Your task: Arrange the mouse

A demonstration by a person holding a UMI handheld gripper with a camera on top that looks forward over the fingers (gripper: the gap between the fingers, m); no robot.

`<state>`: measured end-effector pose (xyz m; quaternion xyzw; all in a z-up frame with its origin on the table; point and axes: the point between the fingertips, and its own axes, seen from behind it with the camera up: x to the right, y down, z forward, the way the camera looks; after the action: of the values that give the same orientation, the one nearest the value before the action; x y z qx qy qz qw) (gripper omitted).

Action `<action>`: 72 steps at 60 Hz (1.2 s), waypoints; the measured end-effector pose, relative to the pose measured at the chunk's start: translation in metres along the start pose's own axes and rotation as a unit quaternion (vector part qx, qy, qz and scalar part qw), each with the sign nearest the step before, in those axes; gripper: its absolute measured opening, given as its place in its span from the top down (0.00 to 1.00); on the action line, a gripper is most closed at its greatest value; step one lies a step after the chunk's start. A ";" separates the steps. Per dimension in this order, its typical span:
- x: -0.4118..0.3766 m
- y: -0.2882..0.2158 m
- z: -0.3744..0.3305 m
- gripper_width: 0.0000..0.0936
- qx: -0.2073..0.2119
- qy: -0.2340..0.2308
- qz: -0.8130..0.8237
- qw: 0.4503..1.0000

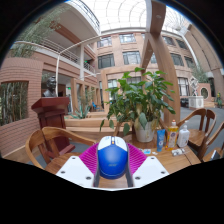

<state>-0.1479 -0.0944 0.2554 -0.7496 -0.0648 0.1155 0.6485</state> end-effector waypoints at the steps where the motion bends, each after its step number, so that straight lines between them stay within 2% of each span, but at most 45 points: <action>1: 0.007 -0.008 0.007 0.60 0.007 0.005 -0.001 1.000; 5: 0.038 -0.024 0.036 0.60 0.021 0.029 -0.005 0.999; 9: 0.067 -0.022 0.076 0.60 0.005 0.053 0.002 0.999; 14: 0.116 0.029 0.122 0.60 -0.044 0.097 -0.009 0.994; 16: 0.135 0.062 0.137 0.60 -0.064 0.102 -0.006 0.993; 24: 0.168 0.144 0.170 0.59 -0.161 0.127 -0.011 0.979; 32: 0.186 0.204 0.179 0.56 -0.215 0.132 -0.003 0.968; 41: 0.194 0.225 0.177 0.48 -0.244 0.142 0.007 0.959; 45: 0.194 0.225 0.175 0.42 -0.241 0.143 0.001 0.960; 55: 0.190 0.192 0.159 0.09 -0.222 0.155 -0.013 0.963; 72: 0.165 0.113 0.083 0.09 -0.186 0.171 -0.024 0.967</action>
<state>-0.0163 0.0083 0.1182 -0.8640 0.0092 -0.0441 0.5014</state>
